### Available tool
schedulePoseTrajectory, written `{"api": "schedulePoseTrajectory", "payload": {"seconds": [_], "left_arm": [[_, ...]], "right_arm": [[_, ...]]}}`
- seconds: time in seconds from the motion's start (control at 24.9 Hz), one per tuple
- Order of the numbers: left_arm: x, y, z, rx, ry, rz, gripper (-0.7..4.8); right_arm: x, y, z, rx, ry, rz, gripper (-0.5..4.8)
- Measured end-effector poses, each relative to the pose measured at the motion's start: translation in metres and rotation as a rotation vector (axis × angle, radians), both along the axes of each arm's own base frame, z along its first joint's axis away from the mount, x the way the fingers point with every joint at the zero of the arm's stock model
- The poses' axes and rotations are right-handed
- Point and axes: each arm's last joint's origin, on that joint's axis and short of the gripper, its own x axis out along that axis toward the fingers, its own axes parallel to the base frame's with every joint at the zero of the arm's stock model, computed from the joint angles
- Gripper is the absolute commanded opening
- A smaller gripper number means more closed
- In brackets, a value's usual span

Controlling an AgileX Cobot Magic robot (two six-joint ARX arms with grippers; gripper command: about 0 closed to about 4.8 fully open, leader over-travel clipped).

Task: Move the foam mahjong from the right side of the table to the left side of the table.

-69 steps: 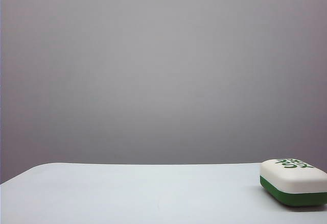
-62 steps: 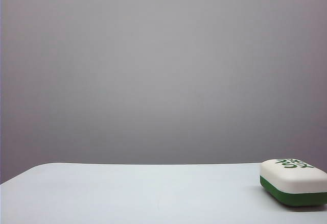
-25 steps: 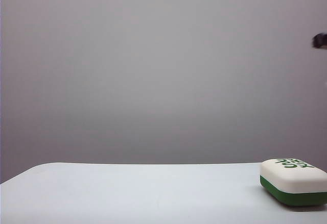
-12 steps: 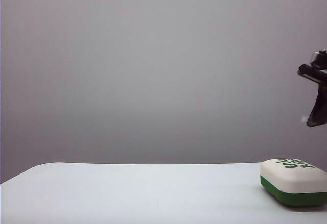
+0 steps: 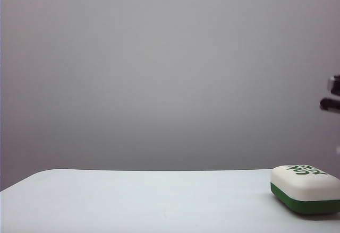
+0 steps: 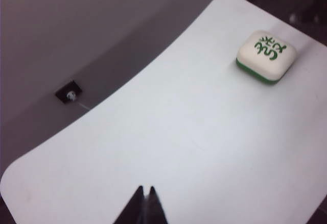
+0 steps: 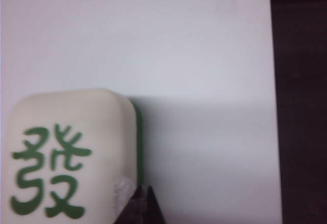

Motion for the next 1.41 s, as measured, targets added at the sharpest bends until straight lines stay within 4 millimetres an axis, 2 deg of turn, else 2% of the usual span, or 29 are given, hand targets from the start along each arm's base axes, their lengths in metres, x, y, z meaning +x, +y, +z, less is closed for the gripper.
{"api": "schedulePoseTrajectory", "payload": {"seconds": [0.24, 0.52, 0.72, 0.88, 1.13, 1.29, 1.41], "left_arm": [[0.002, -0.001, 0.003, -0.027, -0.025, 0.008, -0.05], [0.001, -0.002, 0.003, -0.063, -0.008, -0.049, -0.05], [0.0, -0.003, 0.003, -0.076, -0.001, -0.072, -0.05], [0.0, -0.003, 0.004, -0.077, -0.001, -0.073, -0.05], [-0.001, -0.003, 0.003, -0.071, 0.012, -0.072, -0.05], [-0.003, -0.002, 0.0, -0.057, 0.043, -0.071, -0.05], [-0.004, -0.001, -0.001, -0.051, 0.056, -0.07, -0.05]], "right_arm": [[0.005, 0.0, -0.028, 0.011, 0.093, 0.002, -0.05], [0.008, 0.002, -0.043, 0.066, 0.127, 0.009, -0.05], [0.011, 0.01, -0.044, 0.086, 0.116, 0.031, -0.05], [0.016, 0.027, -0.047, 0.091, 0.091, 0.078, -0.05], [0.026, 0.051, -0.062, 0.107, 0.155, 0.122, -0.05], [0.041, 0.072, -0.054, 0.084, 0.123, 0.158, -0.05], [0.05, 0.076, -0.045, 0.033, 0.092, 0.144, -0.05]]}}
